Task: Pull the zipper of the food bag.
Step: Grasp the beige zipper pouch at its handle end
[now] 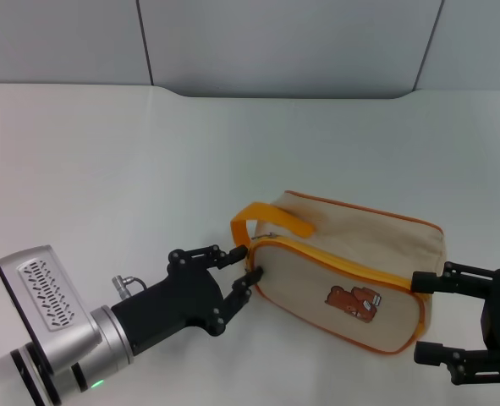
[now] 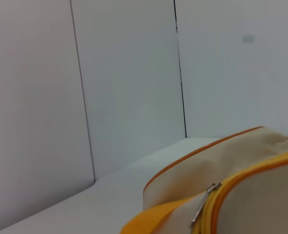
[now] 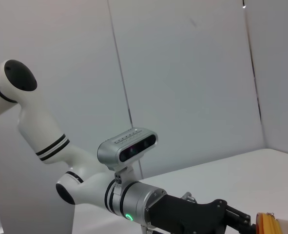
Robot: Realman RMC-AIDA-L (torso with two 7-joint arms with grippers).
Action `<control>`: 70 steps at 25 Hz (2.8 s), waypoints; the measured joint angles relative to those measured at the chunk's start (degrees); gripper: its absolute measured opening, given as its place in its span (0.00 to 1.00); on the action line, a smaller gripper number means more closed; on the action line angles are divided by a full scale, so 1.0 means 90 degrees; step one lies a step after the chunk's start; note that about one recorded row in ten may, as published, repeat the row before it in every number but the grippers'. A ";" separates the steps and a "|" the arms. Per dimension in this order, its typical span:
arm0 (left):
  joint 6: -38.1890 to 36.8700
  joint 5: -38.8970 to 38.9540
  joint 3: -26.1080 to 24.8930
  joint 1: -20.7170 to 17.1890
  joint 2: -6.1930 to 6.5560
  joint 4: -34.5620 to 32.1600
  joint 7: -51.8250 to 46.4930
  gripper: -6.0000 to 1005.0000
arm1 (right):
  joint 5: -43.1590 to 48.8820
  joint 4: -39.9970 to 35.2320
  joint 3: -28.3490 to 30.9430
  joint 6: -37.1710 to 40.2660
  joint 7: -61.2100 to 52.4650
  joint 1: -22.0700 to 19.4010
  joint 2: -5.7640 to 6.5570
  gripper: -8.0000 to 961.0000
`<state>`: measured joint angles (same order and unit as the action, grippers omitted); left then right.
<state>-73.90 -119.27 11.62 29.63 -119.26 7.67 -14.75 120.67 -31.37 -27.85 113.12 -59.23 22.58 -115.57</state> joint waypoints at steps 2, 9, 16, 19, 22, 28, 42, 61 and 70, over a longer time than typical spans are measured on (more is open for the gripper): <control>0.0000 0.0007 0.0000 0.0010 0.0000 0.0042 -0.0018 0.22 | 0.0000 0.0000 0.0003 0.0000 0.0000 0.0000 0.0000 0.85; 0.0293 0.0016 -0.0203 0.0147 -0.0001 0.0232 -0.0010 0.47 | 0.0000 0.0000 0.0002 0.0000 0.0000 0.0005 0.0000 0.85; 0.0547 0.0002 -0.0630 0.0171 -0.0001 0.0310 0.0039 0.51 | 0.0000 0.0000 -0.0001 0.0004 0.0000 -0.0002 0.0000 0.85; 0.0541 0.0000 -0.0653 0.0167 0.0000 0.0305 0.0039 0.51 | 0.0000 0.0000 -0.0001 0.0005 0.0000 -0.0002 0.0000 0.85; 0.0606 -0.0005 -0.0609 0.0251 0.0000 0.0374 0.0039 0.51 | 0.0000 -0.0008 -0.0001 0.0008 -0.0001 -0.0001 0.0000 0.85; 0.0860 -0.0172 -0.0627 0.0457 -0.0001 0.0482 0.0058 0.51 | 0.0000 -0.0020 -0.0001 0.0016 -0.0001 0.0015 0.0000 0.85; 0.0926 -0.0309 -0.0823 0.0575 -0.0001 0.0606 0.0310 0.25 | 0.0000 -0.0020 -0.0001 0.0018 -0.0001 0.0014 0.0000 0.85; -0.0055 -0.0296 -0.1007 0.0194 0.0004 0.0672 0.1159 0.08 | -0.0216 -0.0042 0.1066 0.0331 0.0162 -0.0105 -0.0018 0.85; -0.1467 -0.0313 -0.1070 -0.0013 0.0035 0.0108 0.2290 0.07 | -0.1699 0.0041 0.1272 -0.0138 0.0861 -0.0470 -0.0377 0.85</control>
<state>-87.10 -122.08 1.99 29.51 -118.95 8.64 5.86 105.38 -31.00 -16.41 111.88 -51.48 18.35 -118.97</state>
